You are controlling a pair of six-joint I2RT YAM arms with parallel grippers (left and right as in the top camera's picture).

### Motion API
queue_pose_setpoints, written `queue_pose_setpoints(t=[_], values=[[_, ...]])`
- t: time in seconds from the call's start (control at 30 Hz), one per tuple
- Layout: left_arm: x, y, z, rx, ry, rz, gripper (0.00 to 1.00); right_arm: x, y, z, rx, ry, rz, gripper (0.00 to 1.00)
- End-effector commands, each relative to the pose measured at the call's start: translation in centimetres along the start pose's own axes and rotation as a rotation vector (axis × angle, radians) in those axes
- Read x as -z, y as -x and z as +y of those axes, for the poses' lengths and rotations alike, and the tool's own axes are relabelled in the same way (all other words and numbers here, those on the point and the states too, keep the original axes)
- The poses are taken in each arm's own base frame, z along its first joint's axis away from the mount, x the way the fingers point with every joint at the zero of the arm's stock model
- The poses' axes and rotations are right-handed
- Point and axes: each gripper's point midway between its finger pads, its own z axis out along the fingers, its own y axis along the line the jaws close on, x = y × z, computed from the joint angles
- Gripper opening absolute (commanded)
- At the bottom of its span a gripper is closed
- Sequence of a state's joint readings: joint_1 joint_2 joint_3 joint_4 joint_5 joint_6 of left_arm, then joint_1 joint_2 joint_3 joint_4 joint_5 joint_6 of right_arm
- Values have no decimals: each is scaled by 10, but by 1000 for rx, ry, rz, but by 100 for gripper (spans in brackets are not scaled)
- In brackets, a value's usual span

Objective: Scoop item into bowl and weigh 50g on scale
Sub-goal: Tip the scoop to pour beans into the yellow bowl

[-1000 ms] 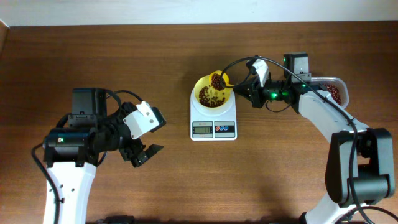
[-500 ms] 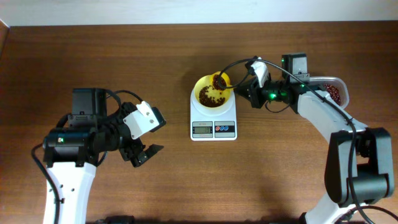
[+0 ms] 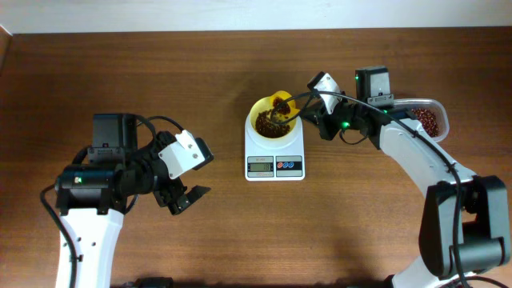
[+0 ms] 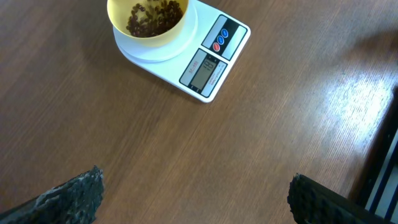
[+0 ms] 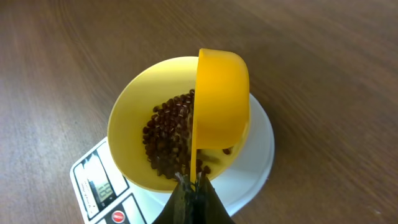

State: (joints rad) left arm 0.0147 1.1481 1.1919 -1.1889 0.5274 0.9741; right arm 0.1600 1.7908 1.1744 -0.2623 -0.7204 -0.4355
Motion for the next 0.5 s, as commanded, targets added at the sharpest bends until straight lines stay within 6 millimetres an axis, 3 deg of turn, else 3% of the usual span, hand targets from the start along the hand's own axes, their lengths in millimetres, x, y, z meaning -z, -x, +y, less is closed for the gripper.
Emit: queue_pose_setpoints(t=[0.0, 0.13, 0.47], values=[[1, 2, -1, -11, -7, -18, 99, 11, 12, 4, 52, -40, -1, 4], [1, 2, -1, -11, -7, -18, 99, 11, 6, 7, 29, -29, 23, 4], [1, 2, -1, -11, -7, -18, 99, 13, 13, 15, 34, 8, -4, 4]])
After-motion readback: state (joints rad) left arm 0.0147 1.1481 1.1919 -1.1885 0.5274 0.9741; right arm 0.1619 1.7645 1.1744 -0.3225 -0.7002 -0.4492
